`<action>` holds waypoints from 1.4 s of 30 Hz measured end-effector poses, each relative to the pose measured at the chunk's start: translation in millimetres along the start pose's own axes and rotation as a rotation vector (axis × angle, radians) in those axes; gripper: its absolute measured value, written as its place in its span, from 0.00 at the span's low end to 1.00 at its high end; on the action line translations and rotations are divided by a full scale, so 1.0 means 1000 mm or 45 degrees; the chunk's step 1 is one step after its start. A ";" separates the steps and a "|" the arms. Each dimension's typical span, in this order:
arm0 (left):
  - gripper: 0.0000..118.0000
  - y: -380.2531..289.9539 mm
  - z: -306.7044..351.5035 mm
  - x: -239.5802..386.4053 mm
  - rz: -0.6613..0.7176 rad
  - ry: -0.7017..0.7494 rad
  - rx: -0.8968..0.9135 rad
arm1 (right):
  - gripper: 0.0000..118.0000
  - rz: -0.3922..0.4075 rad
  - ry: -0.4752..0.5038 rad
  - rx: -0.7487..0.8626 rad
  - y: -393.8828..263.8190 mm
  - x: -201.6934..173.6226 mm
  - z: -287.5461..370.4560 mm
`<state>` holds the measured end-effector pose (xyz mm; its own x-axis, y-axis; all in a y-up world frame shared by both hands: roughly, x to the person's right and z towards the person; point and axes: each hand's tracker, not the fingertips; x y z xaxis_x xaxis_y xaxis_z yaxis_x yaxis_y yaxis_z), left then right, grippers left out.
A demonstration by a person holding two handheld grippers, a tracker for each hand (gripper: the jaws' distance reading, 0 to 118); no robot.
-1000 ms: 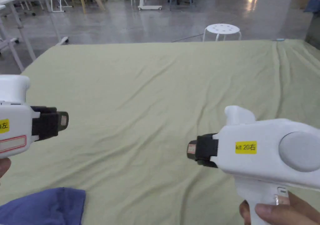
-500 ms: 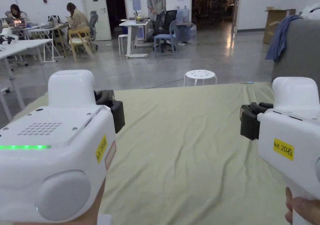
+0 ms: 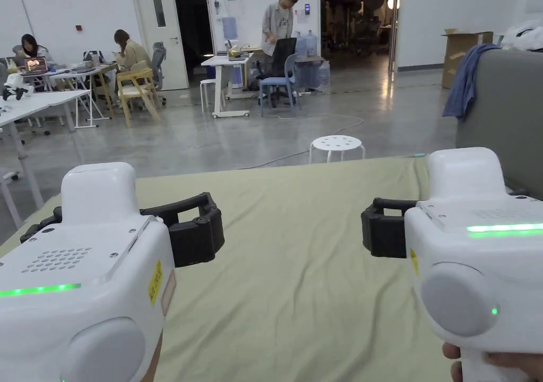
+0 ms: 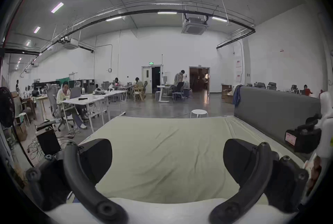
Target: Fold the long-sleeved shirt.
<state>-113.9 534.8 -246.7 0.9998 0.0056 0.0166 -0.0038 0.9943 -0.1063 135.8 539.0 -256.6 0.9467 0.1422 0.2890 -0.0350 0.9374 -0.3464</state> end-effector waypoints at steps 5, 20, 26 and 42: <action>1.00 0.002 0.002 -0.013 0.037 -0.012 -0.029 | 0.99 -0.075 0.221 0.032 -0.005 0.017 0.018; 1.00 0.010 0.004 -0.015 0.024 -0.022 0.003 | 0.99 -0.109 0.277 0.033 -0.001 0.019 0.019; 1.00 0.010 0.003 -0.018 0.047 -0.034 -0.011 | 0.99 -0.104 0.287 0.034 0.000 0.017 0.019; 1.00 0.011 0.006 -0.019 0.051 -0.048 -0.003 | 0.99 -0.112 0.295 0.034 0.001 0.017 0.023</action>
<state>-133.2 546.4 -242.1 0.9975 0.0496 0.0499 -0.0438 0.9929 -0.1103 145.0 549.5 -231.8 0.9945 -0.0142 0.1036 0.0453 0.9514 -0.3046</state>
